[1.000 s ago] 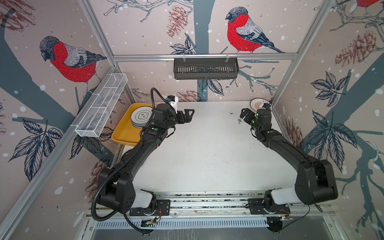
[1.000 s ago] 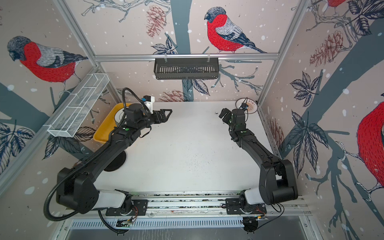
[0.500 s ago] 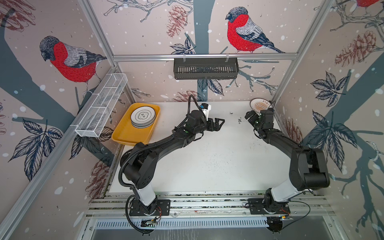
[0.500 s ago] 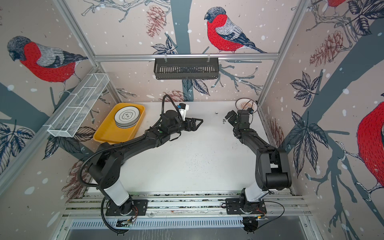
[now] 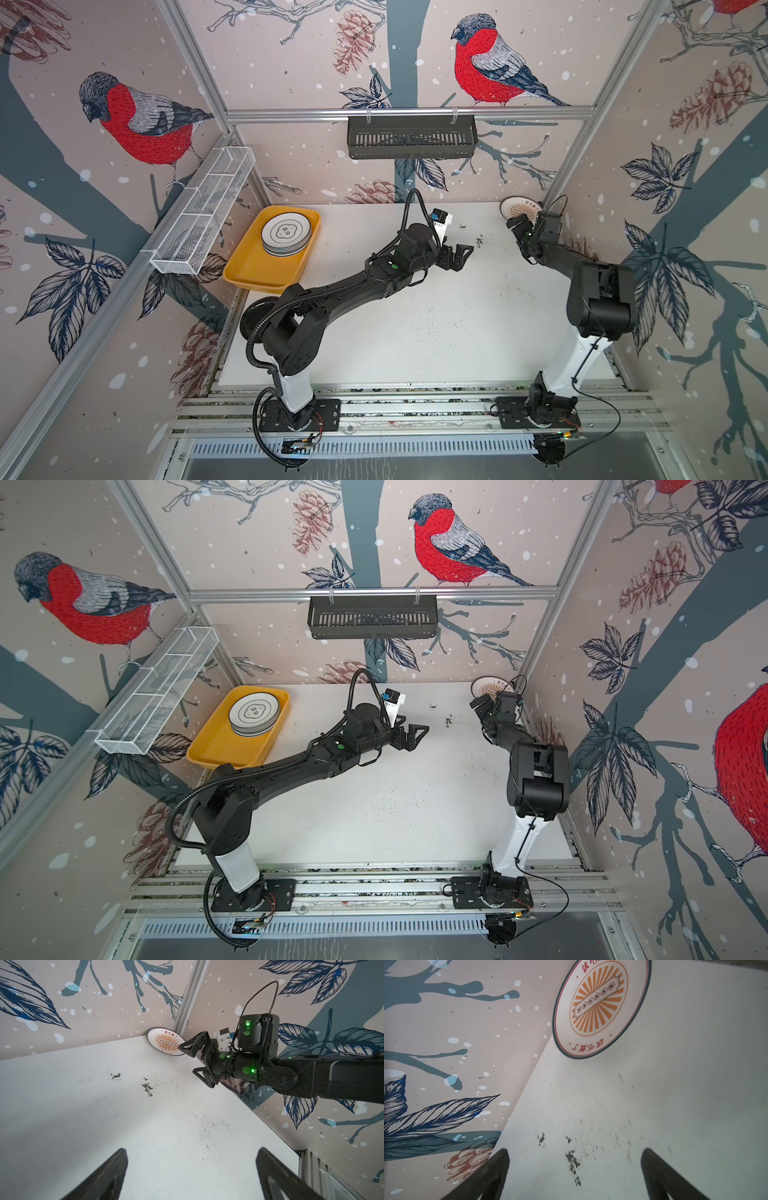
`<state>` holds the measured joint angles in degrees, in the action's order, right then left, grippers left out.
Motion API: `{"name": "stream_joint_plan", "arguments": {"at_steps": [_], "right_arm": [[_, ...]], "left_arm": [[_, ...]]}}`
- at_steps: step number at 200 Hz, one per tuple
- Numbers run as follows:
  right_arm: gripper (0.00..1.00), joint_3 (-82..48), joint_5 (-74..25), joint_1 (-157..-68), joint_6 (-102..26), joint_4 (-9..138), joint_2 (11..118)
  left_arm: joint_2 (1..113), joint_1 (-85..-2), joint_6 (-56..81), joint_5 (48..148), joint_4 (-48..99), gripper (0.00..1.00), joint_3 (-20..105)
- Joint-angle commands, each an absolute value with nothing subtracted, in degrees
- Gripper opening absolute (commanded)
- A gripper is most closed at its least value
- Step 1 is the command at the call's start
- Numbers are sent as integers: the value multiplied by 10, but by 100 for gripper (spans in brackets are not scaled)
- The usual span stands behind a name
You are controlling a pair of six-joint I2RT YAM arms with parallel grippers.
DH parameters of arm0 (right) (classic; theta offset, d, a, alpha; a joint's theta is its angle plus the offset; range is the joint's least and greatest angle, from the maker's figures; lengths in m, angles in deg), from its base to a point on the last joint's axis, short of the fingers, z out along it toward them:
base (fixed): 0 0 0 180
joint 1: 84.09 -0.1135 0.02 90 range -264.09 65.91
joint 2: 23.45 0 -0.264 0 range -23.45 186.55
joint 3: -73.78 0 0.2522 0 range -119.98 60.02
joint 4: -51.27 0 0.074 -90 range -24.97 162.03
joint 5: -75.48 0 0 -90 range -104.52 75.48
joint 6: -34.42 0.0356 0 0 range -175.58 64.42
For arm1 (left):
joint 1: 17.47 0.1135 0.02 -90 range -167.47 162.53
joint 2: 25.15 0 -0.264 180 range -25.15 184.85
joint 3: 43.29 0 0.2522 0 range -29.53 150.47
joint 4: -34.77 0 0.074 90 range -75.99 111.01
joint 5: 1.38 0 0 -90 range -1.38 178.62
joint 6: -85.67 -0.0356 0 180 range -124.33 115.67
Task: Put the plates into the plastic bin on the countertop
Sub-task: 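Withdraw the left gripper from the bin while right gripper moves to the sunburst plate, then grasp the sunburst plate rim at the far edge with the right gripper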
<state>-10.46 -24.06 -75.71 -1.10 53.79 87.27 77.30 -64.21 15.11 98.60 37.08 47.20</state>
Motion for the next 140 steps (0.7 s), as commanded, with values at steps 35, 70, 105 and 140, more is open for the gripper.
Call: {"name": "stream_joint_plan", "arguments": {"at_steps": [35, 70, 105, 140], "right_arm": [[100, -167, -267, -720, 33, 540, 942], [100, -217, -294, -703, 54, 549, 990], [100, -255, -308, -690, 69, 558, 1023], [99, -283, -312, -683, 75, 566, 1051]], "left_arm": [[767, -648, 114, 952, 374, 96, 471], [772, -651, 105, 942, 374, 96, 471], [781, -653, 104, 943, 373, 96, 477], [783, -653, 107, 942, 376, 96, 478]]}}
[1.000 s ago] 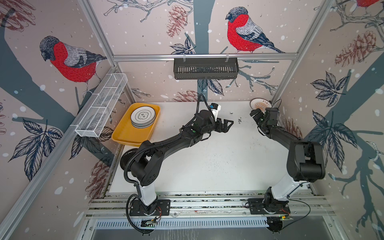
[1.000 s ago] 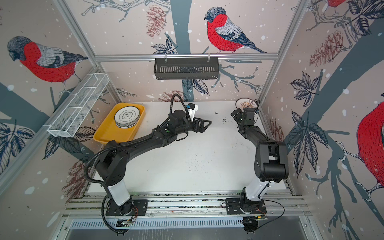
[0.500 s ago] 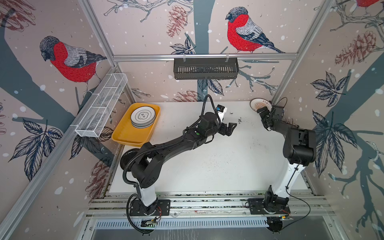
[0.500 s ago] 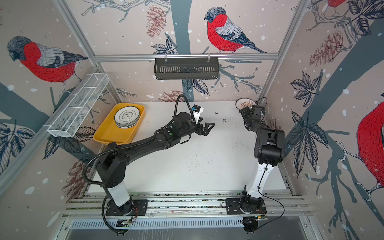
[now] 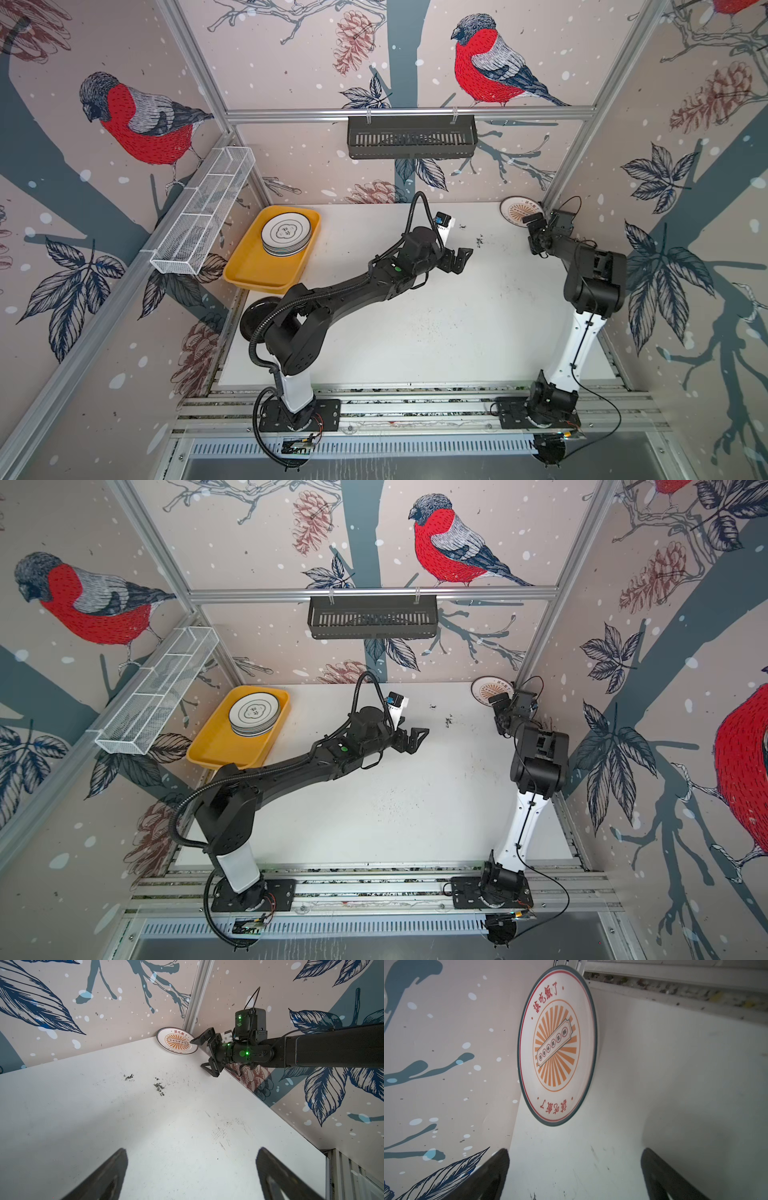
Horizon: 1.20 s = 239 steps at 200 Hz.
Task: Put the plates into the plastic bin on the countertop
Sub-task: 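Grasp the sunburst plate rim at the far edge with the right gripper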
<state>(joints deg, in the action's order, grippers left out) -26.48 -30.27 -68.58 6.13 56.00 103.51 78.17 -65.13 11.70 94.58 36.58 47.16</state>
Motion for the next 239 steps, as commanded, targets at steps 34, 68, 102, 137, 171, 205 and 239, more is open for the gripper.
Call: {"name": "stream_joint_plan", "arguments": {"at_steps": [34, 68, 102, 137, 171, 205, 239], "right_arm": [[97, -326, -324, -681, 74, 585, 1090], [95, -336, -324, -681, 92, 581, 1108], [90, -360, -325, -681, 116, 584, 1135], [84, -425, -302, -681, 113, 652, 1177], [74, -465, -292, -682, 117, 699, 1205], [65, -475, -284, -681, 128, 719, 1219], [48, -469, -290, -682, 141, 714, 1226]], "left_arm": [[783, -653, 112, 940, 375, 96, 476], [781, -653, 115, 934, 376, 96, 473], [781, -653, 117, 933, 377, 96, 472], [775, -653, 115, 926, 371, 96, 470], [771, -653, 116, 921, 374, 96, 464], [763, -653, 124, 913, 383, 96, 451], [748, -653, 125, 903, 394, 96, 432]]}}
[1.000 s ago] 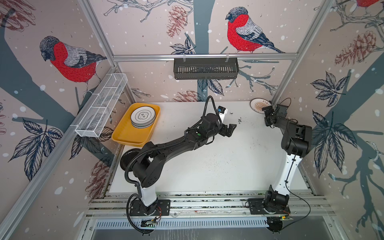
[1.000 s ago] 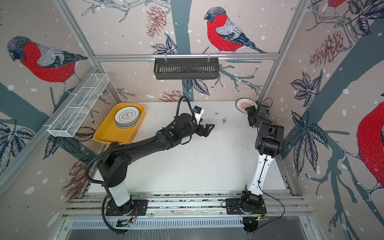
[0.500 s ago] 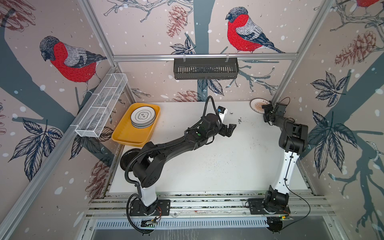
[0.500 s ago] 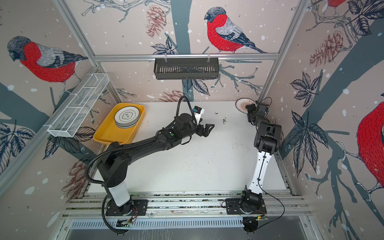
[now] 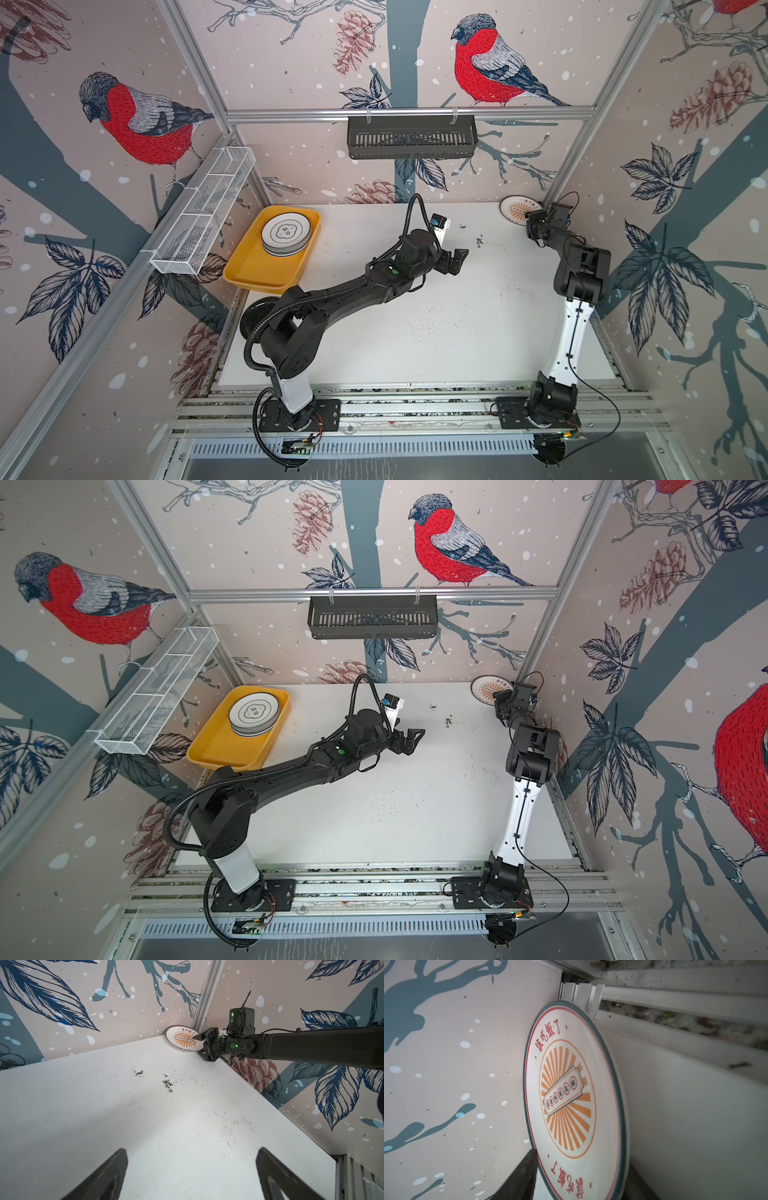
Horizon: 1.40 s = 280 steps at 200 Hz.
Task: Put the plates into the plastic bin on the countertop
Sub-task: 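Grasp the sunburst plate rim at the far edge with the right gripper, then drag the sunburst plate toward the left gripper while left gripper approaches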
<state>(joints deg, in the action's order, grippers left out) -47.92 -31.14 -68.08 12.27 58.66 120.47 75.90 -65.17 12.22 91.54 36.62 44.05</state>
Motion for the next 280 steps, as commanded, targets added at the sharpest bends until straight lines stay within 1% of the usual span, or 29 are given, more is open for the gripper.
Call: {"name": "stream_joint_plan", "arguments": {"at_steps": [1, 21, 67, 90, 112, 154, 198, 241, 280], "right_arm": [[47, -469, -290, -682, 141, 713, 1226], [36, -467, -297, -682, 149, 709, 1231], [23, -420, -311, -681, 189, 659, 1222], [17, -390, -319, -680, 211, 628, 1214], [9, -373, -322, -677, 222, 613, 1207], [4, -342, -322, -674, 225, 594, 1189], [3, -310, -323, -670, 219, 568, 1166], [2, -262, -322, -670, 184, 541, 1119], [2, -193, -337, -672, 147, 515, 1053]], "left_arm": [[748, -653, 126, 903, 394, 96, 431], [747, -653, 126, 903, 394, 96, 430], [734, -653, 127, 900, 396, 96, 416], [729, -653, 132, 899, 396, 96, 411], [722, -653, 135, 896, 400, 96, 402], [715, -653, 138, 897, 401, 96, 396], [711, -653, 145, 899, 406, 96, 388], [705, -653, 149, 898, 410, 96, 379], [700, -653, 151, 894, 412, 96, 371]]}}
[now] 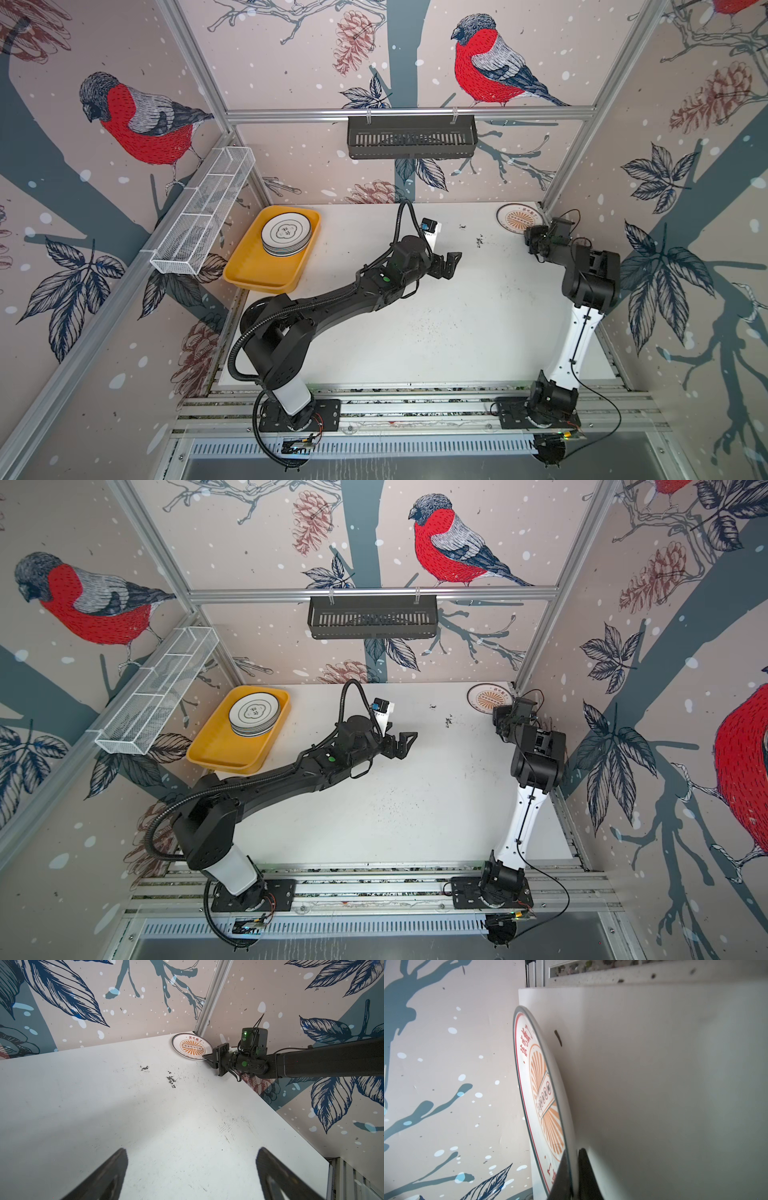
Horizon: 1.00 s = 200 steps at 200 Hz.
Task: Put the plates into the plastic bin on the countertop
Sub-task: 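Drag the sunburst plate toward the left gripper while left gripper approaches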
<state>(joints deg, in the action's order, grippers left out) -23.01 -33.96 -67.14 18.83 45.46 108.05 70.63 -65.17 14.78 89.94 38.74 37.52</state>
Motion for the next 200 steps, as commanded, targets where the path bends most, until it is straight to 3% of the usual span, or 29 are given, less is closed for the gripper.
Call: {"name": "stream_joint_plan", "arguments": {"at_steps": [1, 117, 200], "right_arm": [[2, -190, -338, -671, 146, 514, 1050], [2, 50, -404, -728, 65, 461, 805], [2, 48, -421, -863, 15, 501, 740]], "left_arm": [[701, -653, 151, 894, 411, 96, 371], [714, -646, 183, 888, 416, 96, 360], [711, -566, 263, 932, 394, 96, 341]]}}
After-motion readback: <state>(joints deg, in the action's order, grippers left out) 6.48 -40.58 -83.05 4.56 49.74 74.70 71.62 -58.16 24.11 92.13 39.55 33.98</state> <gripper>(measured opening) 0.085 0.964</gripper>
